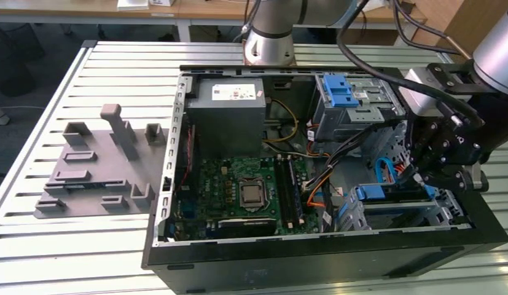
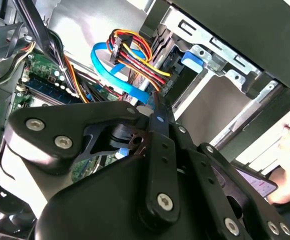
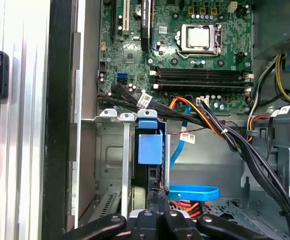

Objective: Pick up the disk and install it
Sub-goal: 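Insert the second disk wire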

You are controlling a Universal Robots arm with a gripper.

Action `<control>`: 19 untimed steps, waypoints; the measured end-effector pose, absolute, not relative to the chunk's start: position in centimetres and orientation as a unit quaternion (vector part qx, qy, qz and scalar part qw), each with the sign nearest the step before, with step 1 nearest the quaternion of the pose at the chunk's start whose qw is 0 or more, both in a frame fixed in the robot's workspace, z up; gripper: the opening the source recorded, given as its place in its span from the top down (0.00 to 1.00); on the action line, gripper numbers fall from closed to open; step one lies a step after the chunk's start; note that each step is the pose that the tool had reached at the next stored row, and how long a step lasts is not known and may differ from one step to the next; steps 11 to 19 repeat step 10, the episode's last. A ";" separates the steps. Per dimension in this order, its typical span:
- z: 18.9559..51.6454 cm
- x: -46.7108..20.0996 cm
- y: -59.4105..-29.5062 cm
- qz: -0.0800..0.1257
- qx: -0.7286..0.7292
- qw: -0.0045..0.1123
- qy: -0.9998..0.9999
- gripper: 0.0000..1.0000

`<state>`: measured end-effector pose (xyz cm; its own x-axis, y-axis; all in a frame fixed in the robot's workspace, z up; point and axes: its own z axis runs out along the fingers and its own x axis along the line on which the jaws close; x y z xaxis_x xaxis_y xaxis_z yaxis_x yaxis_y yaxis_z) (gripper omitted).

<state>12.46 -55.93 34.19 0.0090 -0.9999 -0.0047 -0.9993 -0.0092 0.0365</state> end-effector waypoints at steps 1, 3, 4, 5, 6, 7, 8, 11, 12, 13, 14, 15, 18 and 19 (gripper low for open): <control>34.2 12.5 -55.9 -0.015 0.710 0.011 -0.704 0.89; 34.2 12.5 -55.9 -0.014 0.710 0.011 -0.704 0.89; 34.2 12.5 -55.9 -0.014 0.710 0.011 -0.704 0.89; 34.3 12.5 -55.9 -0.014 0.710 0.012 -0.704 0.89; 34.4 12.5 -55.9 -0.014 0.710 0.012 -0.704 0.89; 34.5 12.5 -55.9 -0.014 0.710 0.012 -0.704 0.89; 34.5 12.5 -55.9 -0.014 0.710 0.012 -0.704 0.89; 34.7 12.5 -55.9 -0.014 0.710 0.012 -0.704 0.89; 34.7 12.5 -55.9 -0.014 0.710 0.012 -0.704 0.89; 34.7 12.5 -55.9 -0.014 0.710 0.012 -0.704 0.89; 34.7 12.5 -55.9 -0.014 0.710 0.012 -0.704 0.89; 34.7 12.5 -55.9 -0.014 0.710 0.012 -0.704 0.89; 34.7 12.5 -55.9 -0.014 0.710 0.012 -0.704 0.89; 34.7 12.5 -55.9 -0.014 0.710 0.012 -0.704 0.89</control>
